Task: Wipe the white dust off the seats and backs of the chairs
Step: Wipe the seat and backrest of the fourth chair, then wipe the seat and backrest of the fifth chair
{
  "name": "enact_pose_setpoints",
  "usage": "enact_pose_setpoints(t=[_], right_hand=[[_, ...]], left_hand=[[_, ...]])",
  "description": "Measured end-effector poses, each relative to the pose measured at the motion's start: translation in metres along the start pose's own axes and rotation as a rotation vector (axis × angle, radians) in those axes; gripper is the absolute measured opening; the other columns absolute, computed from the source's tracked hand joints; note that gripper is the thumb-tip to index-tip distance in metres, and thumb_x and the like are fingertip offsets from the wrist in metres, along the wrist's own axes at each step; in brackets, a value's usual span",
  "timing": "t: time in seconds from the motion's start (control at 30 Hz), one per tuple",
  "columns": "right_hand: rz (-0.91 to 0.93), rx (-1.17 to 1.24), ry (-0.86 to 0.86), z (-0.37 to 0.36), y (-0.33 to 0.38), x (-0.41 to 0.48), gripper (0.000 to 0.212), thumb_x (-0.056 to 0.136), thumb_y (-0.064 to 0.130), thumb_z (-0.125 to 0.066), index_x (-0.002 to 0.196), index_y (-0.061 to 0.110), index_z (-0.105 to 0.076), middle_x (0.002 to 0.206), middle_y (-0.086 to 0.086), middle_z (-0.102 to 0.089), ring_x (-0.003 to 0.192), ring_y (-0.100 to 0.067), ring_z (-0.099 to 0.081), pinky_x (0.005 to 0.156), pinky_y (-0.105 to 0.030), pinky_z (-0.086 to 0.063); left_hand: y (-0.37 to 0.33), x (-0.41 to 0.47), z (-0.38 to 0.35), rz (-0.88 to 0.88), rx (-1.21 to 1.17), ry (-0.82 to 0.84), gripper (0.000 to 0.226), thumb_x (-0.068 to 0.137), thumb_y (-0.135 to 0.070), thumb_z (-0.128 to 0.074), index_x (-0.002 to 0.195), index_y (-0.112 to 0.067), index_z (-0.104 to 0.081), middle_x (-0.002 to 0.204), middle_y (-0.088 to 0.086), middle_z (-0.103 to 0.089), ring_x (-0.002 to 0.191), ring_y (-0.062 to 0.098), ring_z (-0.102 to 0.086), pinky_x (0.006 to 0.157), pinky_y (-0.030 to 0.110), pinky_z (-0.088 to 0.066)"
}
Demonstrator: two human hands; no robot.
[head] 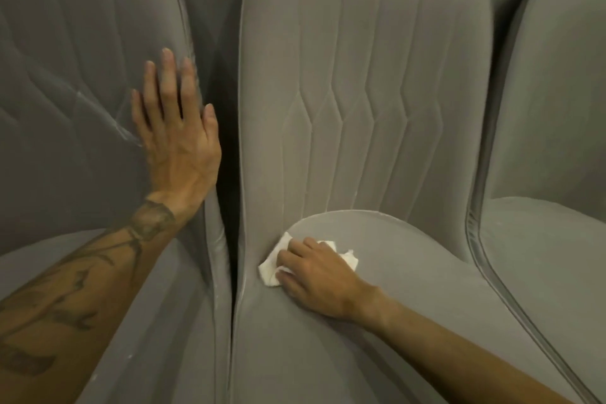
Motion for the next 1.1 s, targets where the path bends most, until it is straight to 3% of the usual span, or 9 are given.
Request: enact_pose_setpoints(t=[0.13, 0.23, 0.4, 0.5, 0.67, 0.73, 0.83, 0.97, 1.1], right_hand=[[-0.484, -0.023, -0.118, 0.008, -0.05, -0.042, 0.02, 0.103, 0.032, -0.042, 0.107, 0.019, -0.056, 0.115, -0.007, -0.057, 0.103, -0.032, -0.052, 0.084, -0.044, -0.041], [-0.837, -0.104, -0.272, 0.017, -0.092, -0.061, 0.023, 0.103, 0.026, -0.043, 0.11, 0.011, -0.059, 0.114, -0.015, -0.059, 0.101, -0.038, -0.053, 0.085, -0.046, -0.041], [-1.106, -0.048, -0.367, 0.014, -0.129, -0.04, 0.024, 0.105, 0.022, -0.042, 0.113, 0.006, -0.058, 0.117, -0.02, -0.059, 0.105, -0.041, -0.054, 0.088, -0.045, -0.037], [-1.078, -0.042, -0.348, 0.005, -0.124, -0.006, 0.021, 0.102, 0.017, -0.042, 0.108, 0.009, -0.061, 0.115, -0.016, -0.061, 0.107, -0.036, -0.055, 0.089, -0.042, -0.036], [-0.747, -0.047, -0.294, 0.004, -0.109, 0.0, 0.02, 0.099, 0.018, -0.05, 0.096, 0.012, -0.07, 0.109, -0.011, -0.064, 0.1, -0.035, -0.053, 0.085, -0.042, -0.038], [-0.774, -0.194, -0.266, 0.01, -0.118, -0.025, 0.021, 0.1, 0.02, -0.05, 0.107, 0.016, -0.069, 0.112, -0.009, -0.059, 0.101, -0.033, -0.049, 0.085, -0.041, -0.038], [-0.96, -0.271, -0.274, 0.019, -0.136, -0.059, 0.024, 0.097, 0.021, -0.054, 0.115, 0.015, -0.068, 0.112, -0.01, -0.058, 0.1, -0.032, -0.05, 0.086, -0.04, -0.038], [-1.07, -0.062, -0.398, 0.016, -0.135, -0.037, 0.02, 0.094, 0.007, -0.051, 0.1, 0.001, -0.069, 0.103, -0.019, -0.065, 0.096, -0.036, -0.06, 0.079, -0.036, -0.038], [-0.937, 0.174, -0.412, 0.003, -0.108, 0.013, 0.021, 0.099, 0.006, -0.048, 0.102, -0.003, -0.067, 0.105, -0.023, -0.064, 0.101, -0.037, -0.06, 0.082, -0.036, -0.041]], left_hand=[[-0.007, -0.077, 0.025, 0.006, -0.101, 0.036, 0.051, 0.112, -0.033, -0.034, 0.157, -0.008, -0.033, 0.163, 0.017, -0.032, 0.15, 0.036, -0.034, 0.124, 0.051, -0.023], [-0.016, -0.157, 0.042, 0.016, -0.142, 0.224, 0.047, 0.108, -0.035, -0.039, 0.145, -0.007, -0.046, 0.151, 0.019, -0.041, 0.133, 0.04, -0.045, 0.108, 0.053, -0.038], [-0.021, -0.206, 0.054, 0.04, -0.119, 0.402, 0.047, 0.099, -0.039, -0.04, 0.131, -0.008, -0.054, 0.14, 0.02, -0.048, 0.116, 0.04, -0.052, 0.09, 0.056, -0.049], [-0.022, -0.211, 0.054, 0.017, -0.126, 0.451, 0.05, 0.097, -0.04, -0.039, 0.128, -0.006, -0.06, 0.136, 0.02, -0.052, 0.112, 0.042, -0.056, 0.087, 0.059, -0.053], [-0.023, -0.213, 0.051, -0.001, -0.1, 0.515, 0.053, 0.097, -0.04, -0.039, 0.128, -0.004, -0.063, 0.138, 0.022, -0.053, 0.118, 0.045, -0.052, 0.091, 0.062, -0.05], [-0.023, -0.215, 0.052, 0.001, -0.114, 0.504, 0.055, 0.097, -0.041, -0.039, 0.128, -0.003, -0.063, 0.14, 0.023, -0.051, 0.119, 0.045, -0.05, 0.092, 0.063, -0.049], [-0.024, -0.217, 0.052, -0.002, -0.104, 0.495, 0.056, 0.097, -0.042, -0.038, 0.128, -0.003, -0.063, 0.141, 0.022, -0.049, 0.119, 0.043, -0.049, 0.091, 0.064, -0.05], [-0.026, -0.217, 0.051, -0.004, -0.111, 0.466, 0.055, 0.097, -0.04, -0.039, 0.126, -0.001, -0.065, 0.139, 0.024, -0.052, 0.118, 0.045, -0.05, 0.091, 0.063, -0.05], [-0.029, -0.216, 0.05, 0.019, -0.126, 0.449, 0.054, 0.096, -0.038, -0.042, 0.124, 0.001, -0.068, 0.137, 0.026, -0.057, 0.116, 0.047, -0.054, 0.092, 0.061, -0.048]])
Point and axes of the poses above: each hand's wrist, its own x-axis towards the middle knuckle, its own z-axis out of the back of the hand, y = z × x, the point moved 1 cm from there along x, towards the middle knuckle
